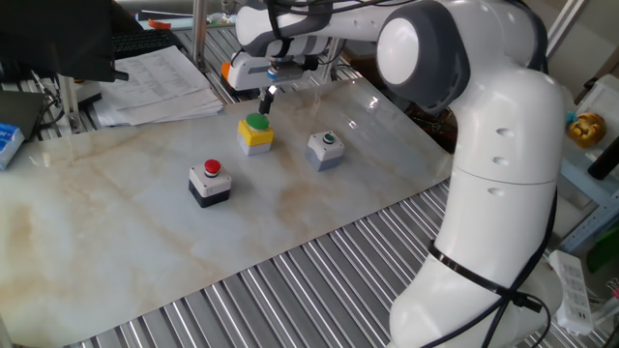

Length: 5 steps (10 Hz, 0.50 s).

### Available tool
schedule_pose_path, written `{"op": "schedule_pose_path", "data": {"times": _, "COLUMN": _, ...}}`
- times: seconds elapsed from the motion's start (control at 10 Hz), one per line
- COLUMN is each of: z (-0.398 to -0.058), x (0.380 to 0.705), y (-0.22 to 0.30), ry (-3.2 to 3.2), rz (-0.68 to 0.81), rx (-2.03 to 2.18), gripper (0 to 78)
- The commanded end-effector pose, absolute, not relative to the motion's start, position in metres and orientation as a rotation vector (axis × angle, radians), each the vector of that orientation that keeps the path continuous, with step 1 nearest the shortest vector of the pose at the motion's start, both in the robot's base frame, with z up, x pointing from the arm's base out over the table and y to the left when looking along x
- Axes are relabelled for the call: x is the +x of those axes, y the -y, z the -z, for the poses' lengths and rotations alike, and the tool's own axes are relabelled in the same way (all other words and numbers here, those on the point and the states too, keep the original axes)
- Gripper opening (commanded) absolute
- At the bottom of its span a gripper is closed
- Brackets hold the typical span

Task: Press three buttons from left to right in sequence

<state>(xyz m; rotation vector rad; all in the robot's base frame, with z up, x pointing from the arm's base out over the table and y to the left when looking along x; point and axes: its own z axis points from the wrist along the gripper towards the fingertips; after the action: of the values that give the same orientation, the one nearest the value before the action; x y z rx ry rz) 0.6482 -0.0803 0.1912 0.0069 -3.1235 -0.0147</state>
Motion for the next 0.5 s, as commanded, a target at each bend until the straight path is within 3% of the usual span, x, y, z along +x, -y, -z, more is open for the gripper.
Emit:
{"op": "schedule_pose_path", "data": {"times": 0.1, "z": -0.1921, "x": 0.6491, "y": 0.0823, "ry": 3.164, "rz": 0.015, "rx": 0.009, "gripper": 1.1}}
{"op": "schedule_pose_path", "data": {"times": 0.5, "z": -0.1904, "x": 0.6504, "y": 0.0848, "ry": 3.166, "rz": 0.018, "rx": 0.003, "gripper": 1.1}}
